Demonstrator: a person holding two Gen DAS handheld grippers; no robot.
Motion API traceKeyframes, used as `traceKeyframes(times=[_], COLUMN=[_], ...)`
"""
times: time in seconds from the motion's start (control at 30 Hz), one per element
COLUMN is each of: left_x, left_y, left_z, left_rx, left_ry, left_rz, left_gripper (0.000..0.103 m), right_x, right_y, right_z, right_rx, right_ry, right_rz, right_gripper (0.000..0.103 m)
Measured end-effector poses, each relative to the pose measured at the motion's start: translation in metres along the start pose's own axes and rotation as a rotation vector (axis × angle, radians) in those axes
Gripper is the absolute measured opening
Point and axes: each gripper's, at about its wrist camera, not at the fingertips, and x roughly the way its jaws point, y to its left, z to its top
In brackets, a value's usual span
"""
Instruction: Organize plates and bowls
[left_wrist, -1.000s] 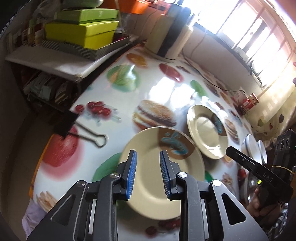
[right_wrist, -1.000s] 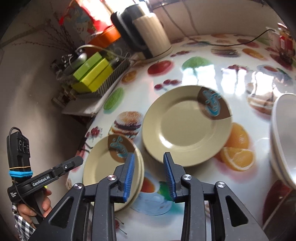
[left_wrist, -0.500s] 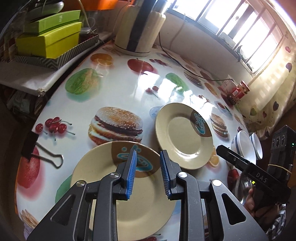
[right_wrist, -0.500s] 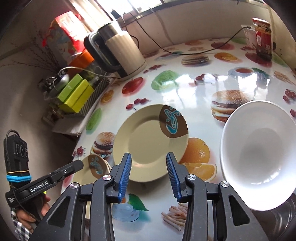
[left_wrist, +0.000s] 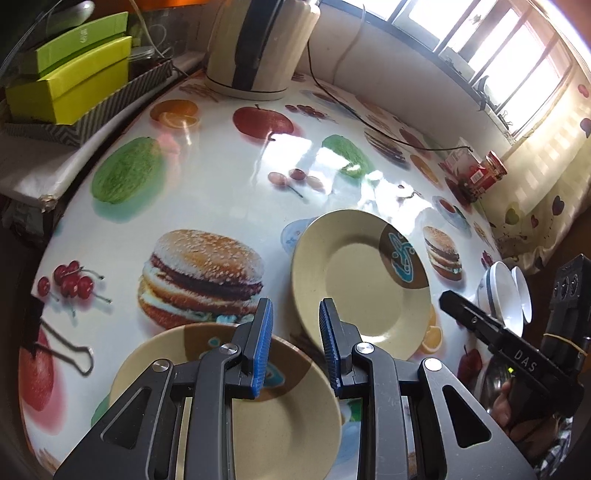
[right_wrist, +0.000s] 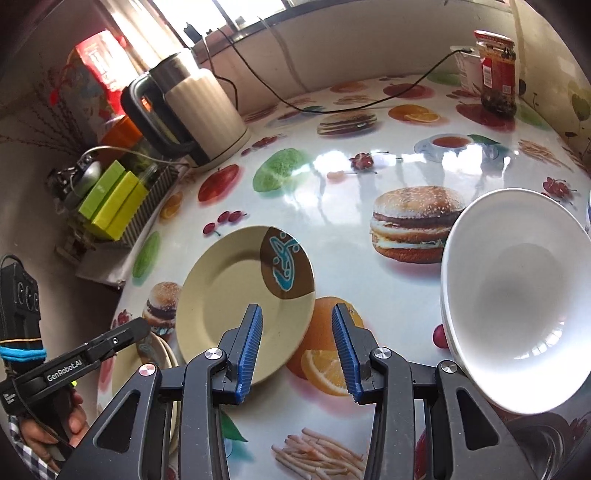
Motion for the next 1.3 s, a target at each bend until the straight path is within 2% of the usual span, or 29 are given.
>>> traceKeyframes(times=[0.17, 0.3, 0.43, 0.73, 0.97, 1.1, 1.3], left_x=[0.012, 0.023, 0.030, 0.038, 0.043, 0.043, 0.043], left_y=[0.001, 0.003, 0.006, 0.008, 0.004, 0.002, 0.002], left_z=[0.013, 0.019, 0.021, 0.024, 0.023, 0.022, 0.022], left_rx=[0.000, -0.007, -0.013, -0.022, -0.019, -0.016, -0.014], left_ry=[0.013, 0.035, 0.045, 0.064, 0.074, 0.073, 0.071], left_rz=[0.010, -0.006, -0.005, -0.025, -0.038, -0.036, -0.034], left_gripper=[0.027, 0.027, 0.027, 0.027, 0.026, 0.017, 0.014], right_x=[0.011, 0.023, 0.031, 0.040, 0.041, 0.041, 0.041], right_y=[0.004, 0.004, 0.004, -0.003, -0.004, -0.005, -0.005], right_z=[0.006, 0.009, 0.010, 0.011, 0.011, 0.011, 0.012], right_rx=[0.004, 0.004, -0.008, 0.033, 0.039, 0.048, 0.050], right_ry=[0.019, 0.043, 0.057, 0.083, 0.087, 0.087, 0.085], right_rz=[0.022, -0.032, -0.041, -0.020, -0.011, -0.007, -0.002], right_gripper=[0.039, 0.039, 0.039, 0.039, 0.029, 0.023, 0.020])
